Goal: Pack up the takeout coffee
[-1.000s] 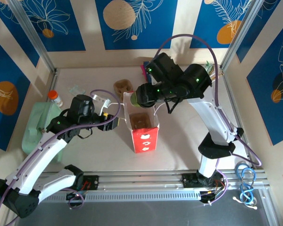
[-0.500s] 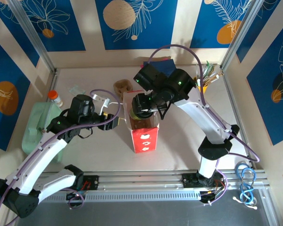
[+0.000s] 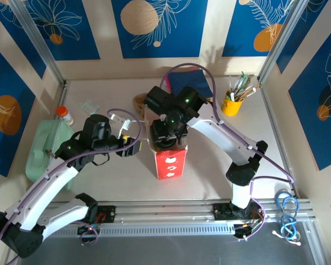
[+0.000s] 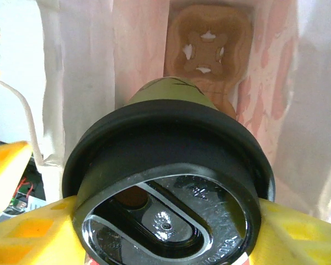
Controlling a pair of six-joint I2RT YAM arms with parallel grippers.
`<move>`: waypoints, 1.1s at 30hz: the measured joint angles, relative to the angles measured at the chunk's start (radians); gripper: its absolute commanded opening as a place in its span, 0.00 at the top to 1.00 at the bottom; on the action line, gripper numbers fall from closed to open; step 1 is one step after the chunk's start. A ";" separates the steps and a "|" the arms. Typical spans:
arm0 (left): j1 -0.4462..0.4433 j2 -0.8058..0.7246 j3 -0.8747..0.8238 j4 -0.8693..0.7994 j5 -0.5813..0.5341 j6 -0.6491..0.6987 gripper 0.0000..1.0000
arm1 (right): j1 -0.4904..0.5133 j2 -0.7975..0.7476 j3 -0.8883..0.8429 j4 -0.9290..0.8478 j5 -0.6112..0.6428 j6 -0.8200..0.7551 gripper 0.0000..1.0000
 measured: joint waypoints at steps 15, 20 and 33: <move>-0.068 -0.023 -0.044 0.041 0.025 0.001 0.33 | -0.003 0.014 -0.071 0.000 -0.034 0.000 0.43; -0.117 -0.020 -0.063 0.072 0.026 0.001 0.33 | -0.016 0.014 -0.088 0.000 -0.034 -0.004 0.43; -0.174 0.024 -0.069 0.083 0.006 0.027 0.32 | -0.052 0.018 -0.129 0.000 -0.060 -0.061 0.45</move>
